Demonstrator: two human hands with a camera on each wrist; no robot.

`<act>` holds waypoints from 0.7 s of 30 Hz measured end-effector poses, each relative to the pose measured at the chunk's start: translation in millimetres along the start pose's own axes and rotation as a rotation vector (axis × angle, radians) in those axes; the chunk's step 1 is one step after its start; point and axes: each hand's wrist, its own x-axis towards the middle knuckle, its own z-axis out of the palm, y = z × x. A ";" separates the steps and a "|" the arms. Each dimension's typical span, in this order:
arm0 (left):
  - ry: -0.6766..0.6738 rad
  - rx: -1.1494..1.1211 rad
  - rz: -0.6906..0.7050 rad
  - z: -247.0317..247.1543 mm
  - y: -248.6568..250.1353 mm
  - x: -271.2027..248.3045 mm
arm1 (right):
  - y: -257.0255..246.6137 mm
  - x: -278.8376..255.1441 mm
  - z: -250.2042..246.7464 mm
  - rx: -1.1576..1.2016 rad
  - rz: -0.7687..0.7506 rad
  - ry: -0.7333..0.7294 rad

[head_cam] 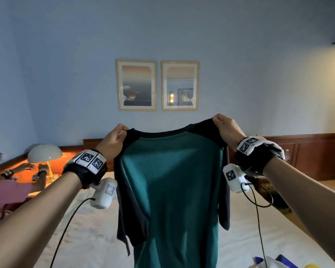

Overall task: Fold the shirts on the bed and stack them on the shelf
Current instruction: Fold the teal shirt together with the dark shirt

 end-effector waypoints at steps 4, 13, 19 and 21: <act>-0.004 0.154 0.009 -4.3 5.6 0.8 | -2.8 -1.4 -4.7 -0.074 0.059 -0.170; 0.028 0.430 -0.089 -18.7 -15.3 6.1 | 10.1 -7.7 -20.5 -0.459 -0.053 -0.130; -0.052 0.663 -0.106 -5.4 -68.4 -12.1 | 16.4 -15.0 -12.2 -0.480 -0.034 -0.141; -0.096 0.601 -0.151 -0.2 -85.4 -21.3 | 22.1 -20.2 -8.8 -0.438 -0.020 -0.128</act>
